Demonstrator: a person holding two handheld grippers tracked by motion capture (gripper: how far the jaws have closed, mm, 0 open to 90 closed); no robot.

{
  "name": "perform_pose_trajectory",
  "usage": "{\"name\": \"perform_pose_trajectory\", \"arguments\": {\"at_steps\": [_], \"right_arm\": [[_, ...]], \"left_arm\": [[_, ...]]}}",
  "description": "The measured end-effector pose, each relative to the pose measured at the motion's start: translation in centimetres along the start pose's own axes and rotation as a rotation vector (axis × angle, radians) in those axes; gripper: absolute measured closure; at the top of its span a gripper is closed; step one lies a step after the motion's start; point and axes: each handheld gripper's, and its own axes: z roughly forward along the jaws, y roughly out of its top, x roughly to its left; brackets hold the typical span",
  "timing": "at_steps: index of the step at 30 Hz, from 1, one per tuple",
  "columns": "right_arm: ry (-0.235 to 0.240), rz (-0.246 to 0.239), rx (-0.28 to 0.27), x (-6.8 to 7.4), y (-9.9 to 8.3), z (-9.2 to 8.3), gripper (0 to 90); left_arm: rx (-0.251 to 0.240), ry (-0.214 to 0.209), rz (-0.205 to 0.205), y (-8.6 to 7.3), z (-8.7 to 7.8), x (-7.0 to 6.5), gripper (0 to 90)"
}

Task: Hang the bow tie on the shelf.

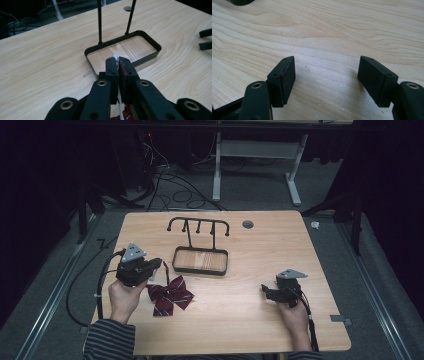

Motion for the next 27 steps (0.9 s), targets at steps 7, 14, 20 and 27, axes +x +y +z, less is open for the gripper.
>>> {"name": "perform_pose_trajectory", "arguments": {"at_steps": [7,14,20,27], "right_arm": [[0.000,0.001,0.000,0.0,0.0,0.0,32.0],[0.000,0.001,0.000,0.0,0.0,0.0,31.9],[0.001,0.000,0.000,0.0,0.0,0.0,31.9],[0.001,0.002,0.000,0.0,0.0,0.0,31.8]], "left_arm": [[-0.013,-0.006,0.020,0.9,-0.3,-0.4,87.0],[-0.038,-0.012,0.047,2.1,-0.7,-1.1,87.0],[-0.049,-0.022,0.055,2.8,-0.8,-1.3,86.9],[-0.064,-0.038,0.064,3.6,-1.0,-1.5,86.9]]}}
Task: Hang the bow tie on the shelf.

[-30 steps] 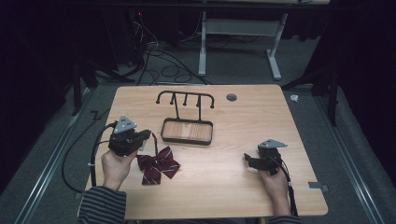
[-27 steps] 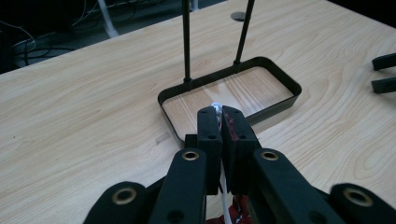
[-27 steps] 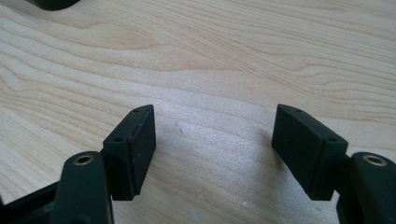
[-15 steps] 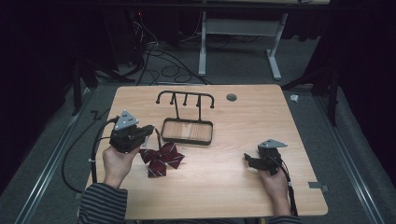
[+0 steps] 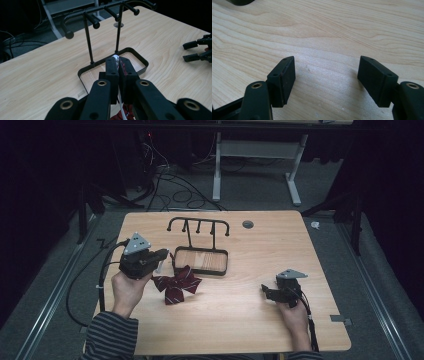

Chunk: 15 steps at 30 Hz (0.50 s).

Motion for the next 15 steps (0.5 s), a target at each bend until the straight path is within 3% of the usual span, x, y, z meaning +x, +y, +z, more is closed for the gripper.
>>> {"name": "perform_pose_trajectory", "arguments": {"at_steps": [15], "right_arm": [[0.000,-0.001,0.000,0.0,0.0,0.0,31.8]], "left_arm": [[-0.028,-0.021,0.030,1.8,0.0,-0.4,86.9]]}}
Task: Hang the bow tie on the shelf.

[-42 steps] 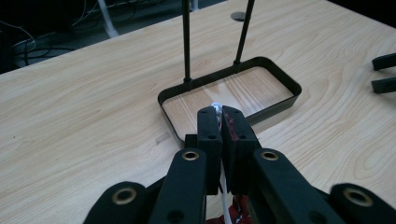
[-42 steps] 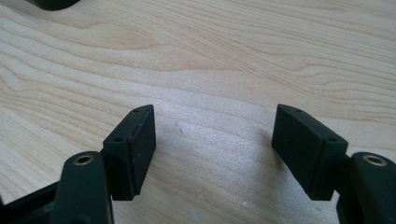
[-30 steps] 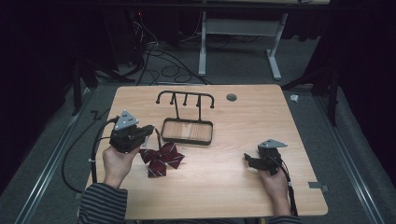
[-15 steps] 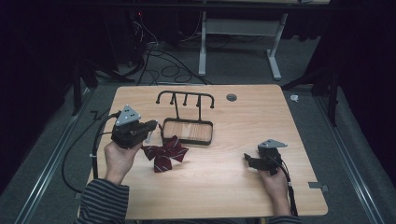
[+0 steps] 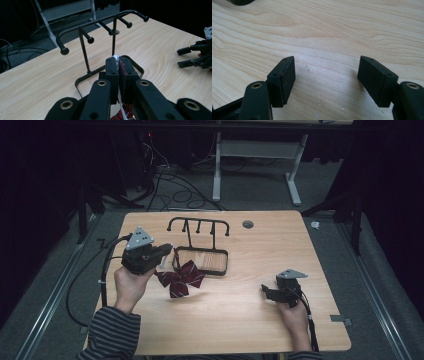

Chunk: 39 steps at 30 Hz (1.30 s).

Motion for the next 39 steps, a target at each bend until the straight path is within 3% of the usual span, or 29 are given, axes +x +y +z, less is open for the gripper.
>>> {"name": "perform_pose_trajectory", "arguments": {"at_steps": [21,39], "right_arm": [[0.002,0.000,0.000,0.0,0.0,0.0,31.9],[0.003,-0.001,-0.001,0.0,0.0,0.0,31.8]], "left_arm": [[-0.034,-0.039,0.012,2.7,1.1,-0.1,86.9],[-0.039,-0.071,0.014,4.5,3.5,-0.5,86.9]]}}
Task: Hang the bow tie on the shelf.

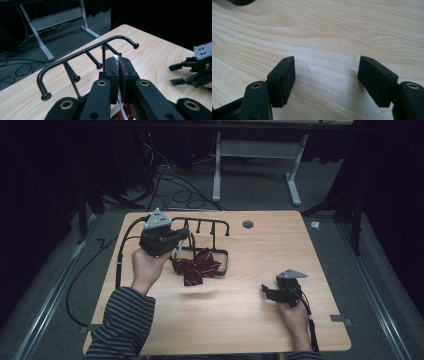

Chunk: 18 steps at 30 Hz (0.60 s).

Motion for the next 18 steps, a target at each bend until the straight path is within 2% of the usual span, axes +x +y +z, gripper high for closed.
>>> {"name": "perform_pose_trajectory", "arguments": {"at_steps": [12,18], "right_arm": [[0.000,0.001,0.001,0.0,0.0,0.0,31.8],[-0.001,0.000,0.001,0.0,0.0,0.0,31.8]], "left_arm": [[0.004,0.011,-0.020,0.5,1.5,0.6,86.9],[0.002,0.003,-0.028,1.0,2.1,0.6,86.9]]}}
